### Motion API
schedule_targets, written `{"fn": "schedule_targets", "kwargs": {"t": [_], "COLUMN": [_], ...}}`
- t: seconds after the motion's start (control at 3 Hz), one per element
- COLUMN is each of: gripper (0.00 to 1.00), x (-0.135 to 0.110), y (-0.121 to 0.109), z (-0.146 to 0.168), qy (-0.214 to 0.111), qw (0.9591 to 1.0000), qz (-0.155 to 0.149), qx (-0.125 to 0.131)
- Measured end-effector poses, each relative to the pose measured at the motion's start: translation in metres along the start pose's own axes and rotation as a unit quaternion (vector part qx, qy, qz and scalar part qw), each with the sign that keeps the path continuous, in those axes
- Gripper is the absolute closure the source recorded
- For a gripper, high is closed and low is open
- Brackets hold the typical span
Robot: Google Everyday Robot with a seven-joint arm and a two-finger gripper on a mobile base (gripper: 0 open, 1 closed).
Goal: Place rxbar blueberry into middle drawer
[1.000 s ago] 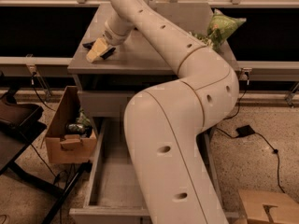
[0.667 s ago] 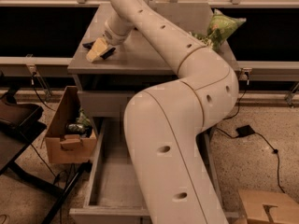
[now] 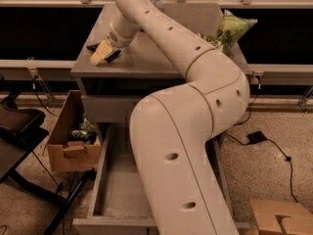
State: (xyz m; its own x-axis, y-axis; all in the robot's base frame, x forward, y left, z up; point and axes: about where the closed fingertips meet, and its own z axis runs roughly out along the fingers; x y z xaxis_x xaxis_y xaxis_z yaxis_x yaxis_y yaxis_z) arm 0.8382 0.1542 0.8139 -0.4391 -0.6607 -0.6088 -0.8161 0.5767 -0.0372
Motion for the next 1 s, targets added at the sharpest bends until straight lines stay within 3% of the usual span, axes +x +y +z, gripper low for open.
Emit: {"fn": "schedule_targets", "kwargs": {"t": [1.0], "gripper": [1.00], "x": [-0.014], "y": [-0.001], "z": [-0.019], "qy": [0.000], "qw": [1.0000], "qz": [0.000], "qx": [0.000]}}
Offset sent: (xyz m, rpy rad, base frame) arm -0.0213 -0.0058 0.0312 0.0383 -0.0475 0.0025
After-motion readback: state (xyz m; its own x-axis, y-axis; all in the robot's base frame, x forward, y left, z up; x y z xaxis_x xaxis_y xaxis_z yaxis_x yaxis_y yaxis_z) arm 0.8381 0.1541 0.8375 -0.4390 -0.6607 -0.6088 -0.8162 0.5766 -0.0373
